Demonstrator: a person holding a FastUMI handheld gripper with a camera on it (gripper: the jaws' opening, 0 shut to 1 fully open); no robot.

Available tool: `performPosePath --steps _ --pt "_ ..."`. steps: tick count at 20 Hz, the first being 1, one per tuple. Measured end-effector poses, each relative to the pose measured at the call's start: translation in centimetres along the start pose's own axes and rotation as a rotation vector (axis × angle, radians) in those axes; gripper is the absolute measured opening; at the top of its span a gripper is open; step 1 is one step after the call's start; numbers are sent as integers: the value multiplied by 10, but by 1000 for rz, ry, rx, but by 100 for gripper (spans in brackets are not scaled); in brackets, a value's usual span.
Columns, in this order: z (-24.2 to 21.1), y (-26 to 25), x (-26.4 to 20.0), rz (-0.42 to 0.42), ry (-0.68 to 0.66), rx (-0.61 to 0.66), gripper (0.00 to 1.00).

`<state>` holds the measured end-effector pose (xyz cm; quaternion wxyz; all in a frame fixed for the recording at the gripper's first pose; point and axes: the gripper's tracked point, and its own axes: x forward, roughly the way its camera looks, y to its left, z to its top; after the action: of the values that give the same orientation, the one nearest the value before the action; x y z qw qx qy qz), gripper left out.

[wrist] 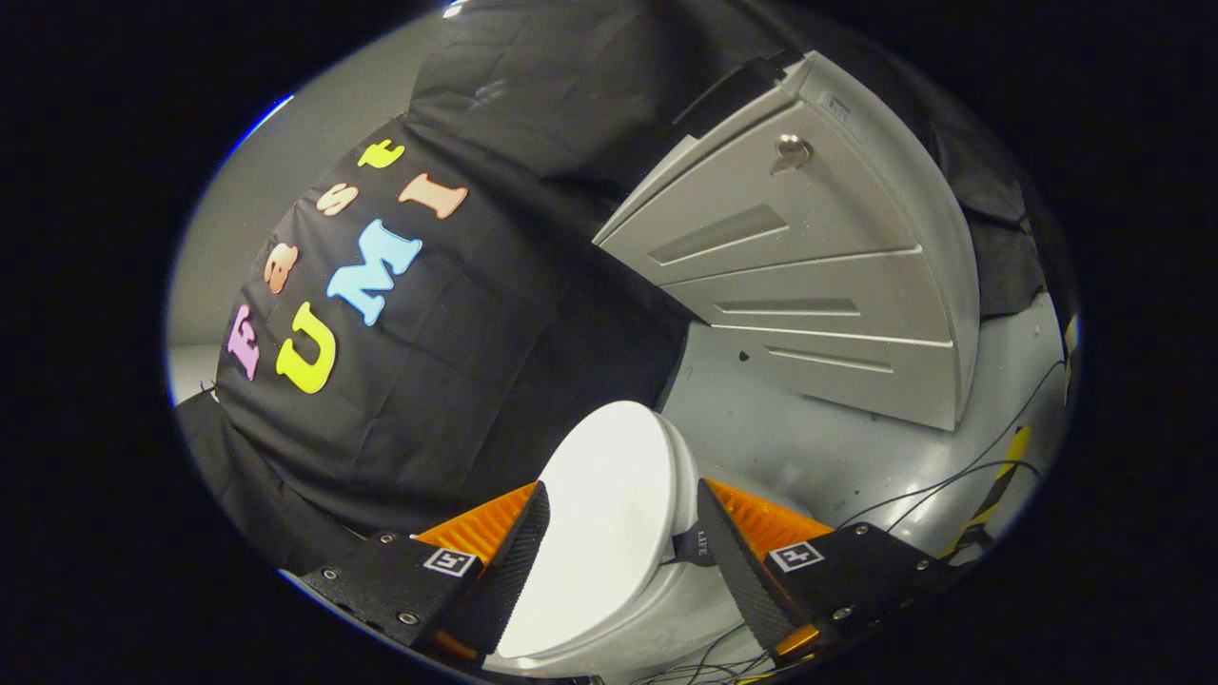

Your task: Open the toilet lid.

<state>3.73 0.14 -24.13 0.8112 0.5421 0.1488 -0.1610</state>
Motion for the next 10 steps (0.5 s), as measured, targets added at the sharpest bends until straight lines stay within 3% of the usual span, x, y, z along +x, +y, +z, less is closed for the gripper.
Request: performPosePath --steps 10 --pt "-38 -51 8 -117 64 138 94"
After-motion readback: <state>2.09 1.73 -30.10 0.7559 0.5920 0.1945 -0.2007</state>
